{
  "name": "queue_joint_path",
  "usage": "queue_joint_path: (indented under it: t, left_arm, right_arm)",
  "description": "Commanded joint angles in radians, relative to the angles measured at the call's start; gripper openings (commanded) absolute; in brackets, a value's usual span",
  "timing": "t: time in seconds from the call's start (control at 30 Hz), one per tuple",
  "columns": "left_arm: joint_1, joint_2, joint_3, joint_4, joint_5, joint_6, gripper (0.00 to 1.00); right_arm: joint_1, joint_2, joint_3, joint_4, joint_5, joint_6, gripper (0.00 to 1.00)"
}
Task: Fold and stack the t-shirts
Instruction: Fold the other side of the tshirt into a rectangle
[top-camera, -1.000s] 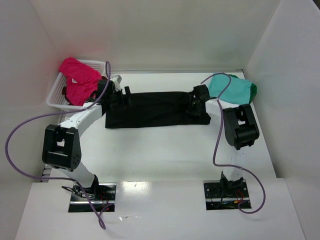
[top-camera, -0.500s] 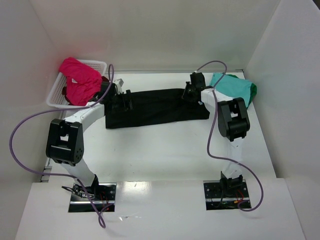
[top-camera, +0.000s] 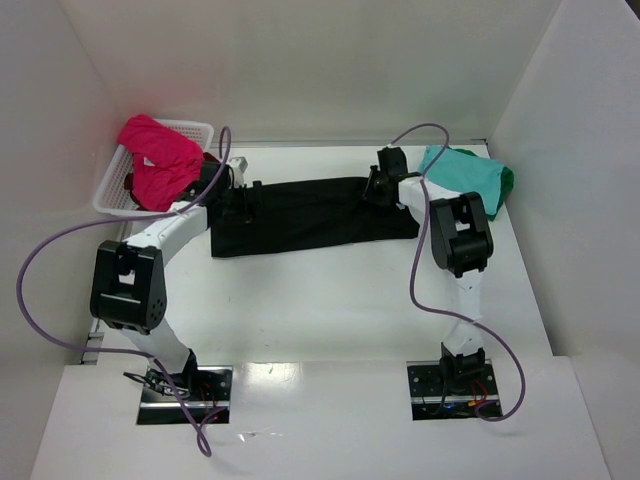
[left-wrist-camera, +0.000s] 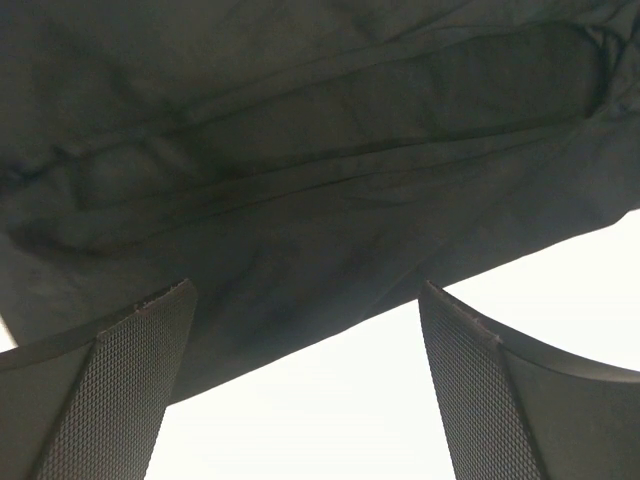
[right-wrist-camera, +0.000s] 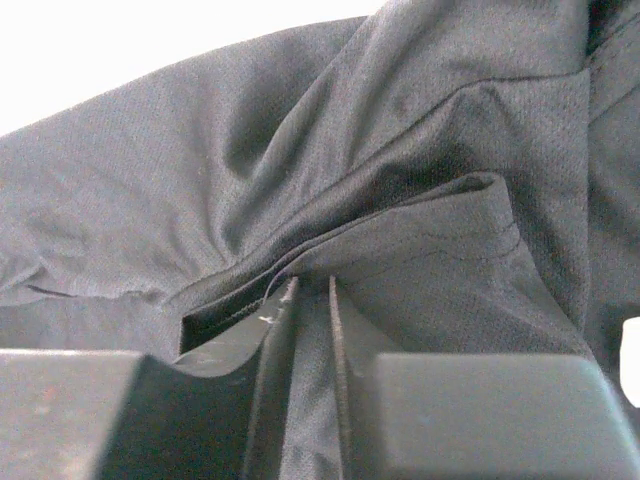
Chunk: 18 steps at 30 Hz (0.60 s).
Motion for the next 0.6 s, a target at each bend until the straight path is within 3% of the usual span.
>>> queue_joint_path:
  t: [0.0, 0.1, 0.2, 0.27, 0.3, 0.37, 0.57]
  left_arm:
    - [0.002, -0.084, 0.064, 0.044, -0.026, 0.203, 1.0]
    - [0.002, -0.095, 0.073, 0.09, 0.008, 0.365, 1.0]
    - [0.002, -0.053, 0.092, 0.096, 0.059, 0.563, 1.0]
    - [0.014, -0.01, 0.119, 0.064, 0.083, 0.701, 1.0]
    - [0.028, 0.021, 0.137, 0.041, 0.117, 0.757, 1.0]
    - [0.049, 0.108, 0.203, -0.036, 0.198, 0.817, 1.0]
    - [0.1, 0.27, 0.371, -0.183, 0.382, 0.918, 1.0]
  right_arm:
    - [-0.005, 0.016, 0.084, 0.009, 0.048, -0.024, 0.29]
    - [-0.025, -0.032, 0.121, 0.009, 0.023, -0.024, 0.37]
    - [-0.032, -0.099, 0.129, 0.0, 0.007, -0.024, 0.56]
    - [-0.032, -0.162, 0.12, 0.0, 0.001, -0.031, 0.87]
    - [-0.032, -0.175, 0.108, 0.0, -0.009, -0.036, 0.95]
    - [-0.032, -0.216, 0.081, -0.013, -0.022, -0.04, 1.0]
    - [-0.032, -0.31, -0.018, -0.03, -0.056, -0.027, 1.0]
